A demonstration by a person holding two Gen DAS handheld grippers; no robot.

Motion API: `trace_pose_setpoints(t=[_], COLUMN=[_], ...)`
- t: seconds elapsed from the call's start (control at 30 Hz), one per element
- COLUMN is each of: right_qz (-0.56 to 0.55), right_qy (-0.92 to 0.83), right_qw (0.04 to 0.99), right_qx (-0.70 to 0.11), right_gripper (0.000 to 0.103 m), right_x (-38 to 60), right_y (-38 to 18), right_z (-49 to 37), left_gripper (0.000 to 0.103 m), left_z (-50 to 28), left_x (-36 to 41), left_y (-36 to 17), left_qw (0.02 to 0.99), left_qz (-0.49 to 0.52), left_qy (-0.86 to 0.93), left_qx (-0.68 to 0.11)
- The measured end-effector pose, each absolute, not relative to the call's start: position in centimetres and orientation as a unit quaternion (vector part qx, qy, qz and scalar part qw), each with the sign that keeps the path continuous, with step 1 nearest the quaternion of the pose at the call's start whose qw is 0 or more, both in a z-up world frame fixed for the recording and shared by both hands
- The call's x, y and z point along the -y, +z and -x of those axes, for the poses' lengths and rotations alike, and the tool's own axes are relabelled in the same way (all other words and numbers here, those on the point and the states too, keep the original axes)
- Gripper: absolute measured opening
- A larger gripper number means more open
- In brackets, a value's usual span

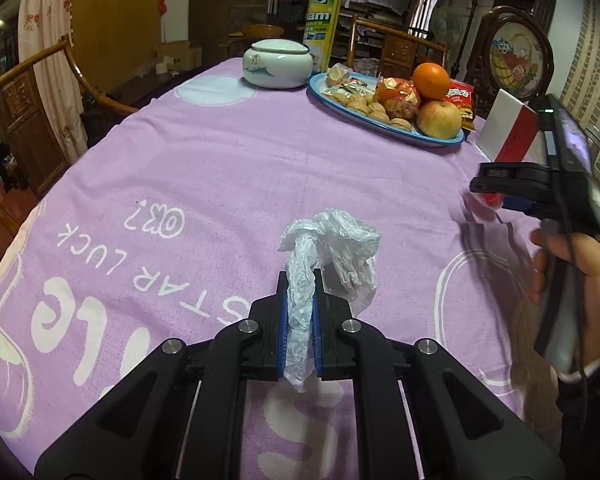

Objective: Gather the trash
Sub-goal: 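Hold the plastic bag in the left tool while the right tool grasps the red jelly cup, then carry the plastic bag and jelly cup over the red basket with both tools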

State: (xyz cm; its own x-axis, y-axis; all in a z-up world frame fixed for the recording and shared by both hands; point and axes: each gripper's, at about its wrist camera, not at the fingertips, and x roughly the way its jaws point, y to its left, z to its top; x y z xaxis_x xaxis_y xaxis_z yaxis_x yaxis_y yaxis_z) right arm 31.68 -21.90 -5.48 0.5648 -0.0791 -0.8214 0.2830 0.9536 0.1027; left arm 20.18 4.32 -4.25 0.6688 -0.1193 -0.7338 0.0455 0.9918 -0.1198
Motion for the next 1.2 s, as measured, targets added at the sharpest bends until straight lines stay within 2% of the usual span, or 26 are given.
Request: trace_pose_setpoints(t=[0.27, 0.53, 0.93, 1.2], right_qz=[-0.136, -0.139, -0.105, -0.044], right_qy=[-0.012, 0.065, 0.164, 0.256], right_qw=[0.878, 0.874, 0.862, 0.843], right_qx=[-0.458, -0.461, -0.469, -0.472], right_gripper=[0.055, 0.055, 0.055, 0.055], right_x=[18.4, 15.5, 8.3, 0.4], right_y=[-3.0, -2.0, -2.5, -2.3], right_z=[-24.1, -17.1, -8.7, -3.8], left_gripper=[0.011, 0.011, 0.011, 0.011], left_z=[-18.7, -11.6, -2.3, 4.0], left_x=[-5.0, -7.1, -11.9, -17.5], left_y=[-3.6, -0.2, 0.2, 0.3], left_qw=[0.909, 0.926, 0.933, 0.930], left_qz=[0.051, 0.041, 0.053, 0.066], left_qy=[-0.029, -0.008, 0.050, 0.115], left_qx=[-0.414, -0.375, -0.353, -0.342])
